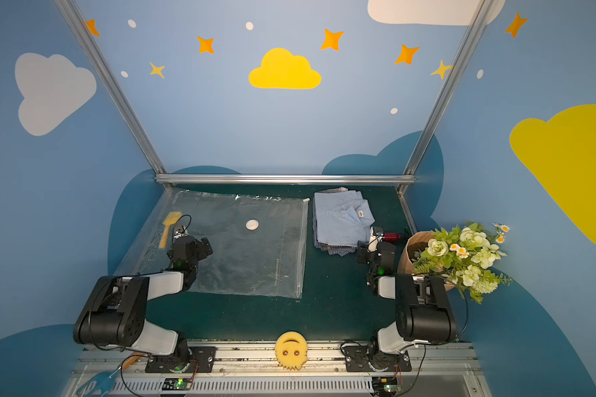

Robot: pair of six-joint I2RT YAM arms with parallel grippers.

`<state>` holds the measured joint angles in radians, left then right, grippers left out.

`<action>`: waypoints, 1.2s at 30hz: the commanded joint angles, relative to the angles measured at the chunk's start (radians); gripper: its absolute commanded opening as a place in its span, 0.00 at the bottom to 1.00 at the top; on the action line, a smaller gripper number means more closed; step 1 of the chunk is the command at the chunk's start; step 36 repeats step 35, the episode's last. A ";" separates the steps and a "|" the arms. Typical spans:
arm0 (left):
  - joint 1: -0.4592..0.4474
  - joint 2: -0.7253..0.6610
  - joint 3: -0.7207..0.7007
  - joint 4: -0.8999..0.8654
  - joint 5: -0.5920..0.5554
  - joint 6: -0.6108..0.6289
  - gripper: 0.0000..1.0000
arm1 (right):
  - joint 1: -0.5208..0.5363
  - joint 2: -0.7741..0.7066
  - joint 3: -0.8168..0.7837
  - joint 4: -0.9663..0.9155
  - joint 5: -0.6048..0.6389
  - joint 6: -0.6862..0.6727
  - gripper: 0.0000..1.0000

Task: Take the shirt out of the vacuum bag
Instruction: Reset both arms

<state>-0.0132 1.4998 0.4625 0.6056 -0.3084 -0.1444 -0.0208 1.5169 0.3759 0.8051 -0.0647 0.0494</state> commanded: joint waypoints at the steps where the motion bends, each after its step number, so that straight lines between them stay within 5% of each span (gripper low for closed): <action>1: 0.002 -0.001 -0.013 0.075 0.060 0.036 1.00 | 0.015 -0.012 0.015 0.009 0.014 -0.022 0.62; 4: 0.003 0.048 -0.079 0.249 0.060 0.051 1.00 | 0.021 -0.009 0.015 0.012 0.025 -0.026 0.66; 9: 0.007 0.031 -0.061 0.186 0.064 0.032 1.00 | 0.021 -0.010 0.015 0.008 0.029 -0.026 0.85; 36: 0.007 0.027 -0.061 0.181 0.069 0.039 1.00 | 0.025 -0.010 0.015 0.007 0.032 -0.026 0.86</action>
